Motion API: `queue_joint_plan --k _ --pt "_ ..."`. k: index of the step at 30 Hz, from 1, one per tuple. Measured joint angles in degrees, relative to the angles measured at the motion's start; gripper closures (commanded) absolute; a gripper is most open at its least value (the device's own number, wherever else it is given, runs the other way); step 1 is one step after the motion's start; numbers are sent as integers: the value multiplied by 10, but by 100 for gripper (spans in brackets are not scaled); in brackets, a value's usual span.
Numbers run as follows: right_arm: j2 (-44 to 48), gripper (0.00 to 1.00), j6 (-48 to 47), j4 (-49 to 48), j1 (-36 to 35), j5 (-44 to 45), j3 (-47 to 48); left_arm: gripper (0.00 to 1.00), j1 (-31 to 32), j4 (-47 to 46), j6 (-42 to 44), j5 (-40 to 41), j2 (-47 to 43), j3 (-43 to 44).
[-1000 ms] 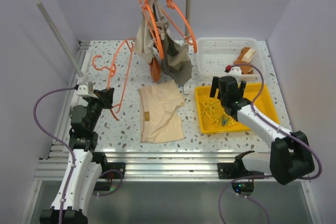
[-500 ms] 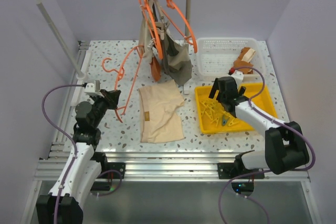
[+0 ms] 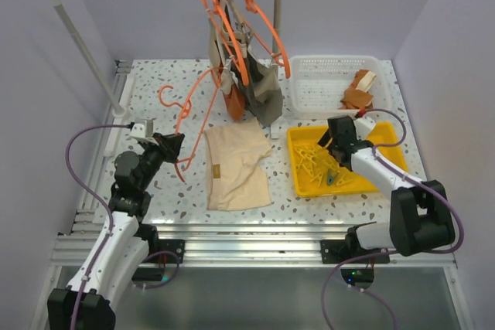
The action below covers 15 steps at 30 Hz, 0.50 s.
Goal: Clip the underwear to the hanger
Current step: Pick up the clamp from the bin.
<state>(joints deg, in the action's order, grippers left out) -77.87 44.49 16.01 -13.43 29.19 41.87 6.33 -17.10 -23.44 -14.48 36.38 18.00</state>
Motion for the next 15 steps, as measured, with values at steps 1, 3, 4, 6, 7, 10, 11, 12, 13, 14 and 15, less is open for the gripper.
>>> queue_joint_plan --k 1,3,4,6,7,10,11,12,13,14,15 --pt "4 9 15 6 0 8 0 100 2 0 0 0 0 0" --pt "10 12 46 24 0 25 1 100 5 0 0 2 0 0" --pt "10 14 59 35 0 31 3 100 7 0 0 3 0 0" --pt "9 16 83 50 0 39 5 100 10 0 0 5 0 0" --pt "8 17 93 55 0 42 7 100 12 0 0 6 -1 0" --pt "-6 19 126 65 0 46 15 100 16 0 1 8 -1 0" --pt "-10 19 135 64 0 45 15 100 17 0 1 8 -1 0" --pt "-14 20 144 64 0 45 15 100 18 0 1 8 -1 0" --pt "-17 21 152 63 0 45 15 100 20 0 2 8 -1 0" --pt "-18 23 160 63 0 46 15 100 20 0 2 8 0 0" --pt "-18 24 169 63 0 46 15 100 21 0 2 8 0 0"
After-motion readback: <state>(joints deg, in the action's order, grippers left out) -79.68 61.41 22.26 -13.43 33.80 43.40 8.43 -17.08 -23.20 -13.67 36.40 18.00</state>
